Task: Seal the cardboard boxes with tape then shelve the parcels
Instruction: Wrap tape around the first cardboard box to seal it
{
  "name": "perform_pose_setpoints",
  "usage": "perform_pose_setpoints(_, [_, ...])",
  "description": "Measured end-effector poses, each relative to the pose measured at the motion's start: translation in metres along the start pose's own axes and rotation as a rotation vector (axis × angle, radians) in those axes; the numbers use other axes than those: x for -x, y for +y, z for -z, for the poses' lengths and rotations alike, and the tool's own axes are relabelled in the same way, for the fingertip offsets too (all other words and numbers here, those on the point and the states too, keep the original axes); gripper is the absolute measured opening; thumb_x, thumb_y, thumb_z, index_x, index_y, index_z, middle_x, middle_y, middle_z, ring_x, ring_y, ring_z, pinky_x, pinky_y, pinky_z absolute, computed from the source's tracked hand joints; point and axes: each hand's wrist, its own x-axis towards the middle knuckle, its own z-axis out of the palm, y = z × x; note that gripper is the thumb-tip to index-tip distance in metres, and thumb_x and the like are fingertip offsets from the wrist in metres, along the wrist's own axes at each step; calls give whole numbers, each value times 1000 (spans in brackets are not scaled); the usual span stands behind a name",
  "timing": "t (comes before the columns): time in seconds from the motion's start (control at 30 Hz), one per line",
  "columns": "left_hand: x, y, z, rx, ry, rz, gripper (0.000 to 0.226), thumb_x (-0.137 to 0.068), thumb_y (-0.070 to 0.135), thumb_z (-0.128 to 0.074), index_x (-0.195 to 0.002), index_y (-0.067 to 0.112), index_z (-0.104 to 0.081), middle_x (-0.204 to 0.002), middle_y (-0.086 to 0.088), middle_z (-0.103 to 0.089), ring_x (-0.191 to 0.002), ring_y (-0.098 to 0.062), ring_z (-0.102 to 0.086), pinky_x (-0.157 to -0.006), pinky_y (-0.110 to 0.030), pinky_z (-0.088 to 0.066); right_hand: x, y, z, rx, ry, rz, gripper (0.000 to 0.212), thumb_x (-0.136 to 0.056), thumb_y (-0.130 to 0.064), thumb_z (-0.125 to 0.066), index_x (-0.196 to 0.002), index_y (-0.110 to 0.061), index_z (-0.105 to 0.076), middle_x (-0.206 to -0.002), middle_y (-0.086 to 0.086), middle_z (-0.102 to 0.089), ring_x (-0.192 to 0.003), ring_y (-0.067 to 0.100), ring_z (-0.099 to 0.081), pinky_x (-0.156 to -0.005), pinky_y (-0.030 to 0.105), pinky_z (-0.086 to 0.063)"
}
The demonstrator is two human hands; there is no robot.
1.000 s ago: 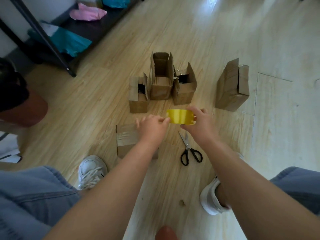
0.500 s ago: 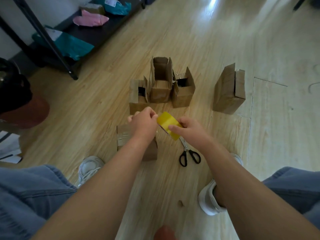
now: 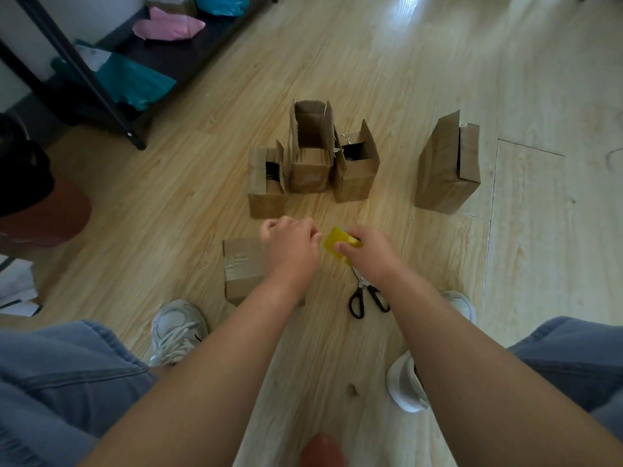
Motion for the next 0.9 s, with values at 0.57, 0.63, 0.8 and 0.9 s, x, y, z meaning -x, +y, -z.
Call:
perform_pose_setpoints(0.57, [19, -52, -25, -214, -149, -168, 57, -106, 31, -31, -157, 34, -6, -165, -1, -10, -151, -19, -11, -121, -44, -1, -18, 20, -13, 192, 143, -65, 20, -96, -36, -63, -99, -16, -67, -92, -5, -61, -72, 12, -55, -53, 24, -35])
perform_pose_setpoints(0.63, [19, -56, -28, -150, -117, -30, 60, -105, 42, -27, -158, 23, -4, -164, -2, -15, -151, -18, -14, -122, -40, -1, -21, 30, -16, 201, 182, -113, 16, -98, -35, -62, -104, -21, -65, -105, -8, -61, -84, 15, -59, -52, 22, -30])
perform_pose_setpoints(0.8, [15, -61, -35, -213, -79, -14, 59, -102, 47, -26, -148, 12, -38, -149, -7, -43, -141, -23, -34, -122, -42, -10, -34, 74, -25, 207, 181, -240, 22, -97, -33, -64, -83, -32, -48, -74, -14, -36, -82, 15, -46, -56, 25, -29])
perform_pose_setpoints(0.9, [14, -62, -39, -229, -42, -27, 58, -102, 46, -24, -142, 10, -46, -140, -9, -51, -134, -26, -42, -120, -44, -18, -36, 90, -33, 275, 171, -290, 27, -97, -36, -63, -79, -28, -45, -71, -11, -40, -74, 15, -48, -55, 28, -29])
